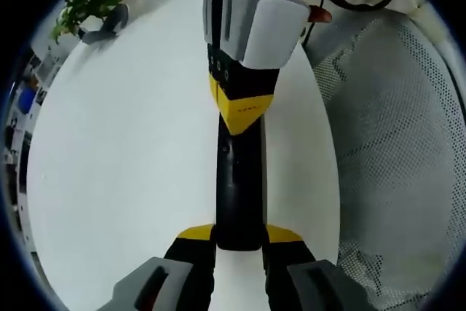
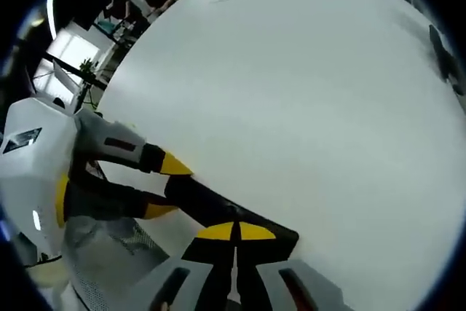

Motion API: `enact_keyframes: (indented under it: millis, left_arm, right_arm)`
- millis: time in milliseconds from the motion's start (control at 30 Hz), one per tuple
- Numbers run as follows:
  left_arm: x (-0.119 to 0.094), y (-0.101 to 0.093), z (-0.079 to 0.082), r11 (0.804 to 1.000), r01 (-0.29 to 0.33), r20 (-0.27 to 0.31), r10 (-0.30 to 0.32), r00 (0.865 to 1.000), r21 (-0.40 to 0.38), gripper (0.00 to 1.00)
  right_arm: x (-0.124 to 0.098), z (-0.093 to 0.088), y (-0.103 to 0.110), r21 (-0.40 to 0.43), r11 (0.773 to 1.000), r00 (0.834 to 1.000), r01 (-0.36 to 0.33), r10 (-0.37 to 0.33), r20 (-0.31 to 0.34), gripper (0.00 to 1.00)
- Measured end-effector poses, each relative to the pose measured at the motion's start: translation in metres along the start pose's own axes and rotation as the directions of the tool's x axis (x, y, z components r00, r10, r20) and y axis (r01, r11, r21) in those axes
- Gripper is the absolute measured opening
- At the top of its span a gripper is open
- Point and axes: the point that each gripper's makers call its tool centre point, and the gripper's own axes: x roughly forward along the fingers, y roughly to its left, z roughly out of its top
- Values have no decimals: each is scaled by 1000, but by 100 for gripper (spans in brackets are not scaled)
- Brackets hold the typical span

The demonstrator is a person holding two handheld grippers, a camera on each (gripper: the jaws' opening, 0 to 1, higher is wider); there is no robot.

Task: Press the specified remote control buttons in sequence, fully releasing each button before pressing the next.

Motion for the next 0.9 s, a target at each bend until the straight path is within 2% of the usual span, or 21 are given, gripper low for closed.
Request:
enact_keyframes:
  millis: [167, 333, 467, 633, 900]
  left_arm:
    - [0, 0, 0, 1000, -1, 2, 1, 1000, -3, 24]
    - [0, 0, 0, 1000, -2, 1, 2, 1000, -4, 24]
    - [0, 0, 0, 1000, -6, 6, 6, 1000, -10, 24]
    - [0, 0, 0, 1000, 1, 10, -1, 1000, -4, 24]
    - [-1, 1, -1, 1000, 5, 43, -4, 999, -8, 24]
  right_arm:
    - [-2, 2, -11, -13, 998, 998, 57, -57, 5, 0]
    - [-2, 0, -11, -6, 999, 999, 52, -52, -1, 0]
    - [0, 0, -10, -57, 995, 996, 84, -85, -28, 0]
    - [1, 0, -11, -56, 994, 994, 94, -96, -48, 0]
    - [1, 0, -12, -42, 994, 994, 101, -102, -30, 0]
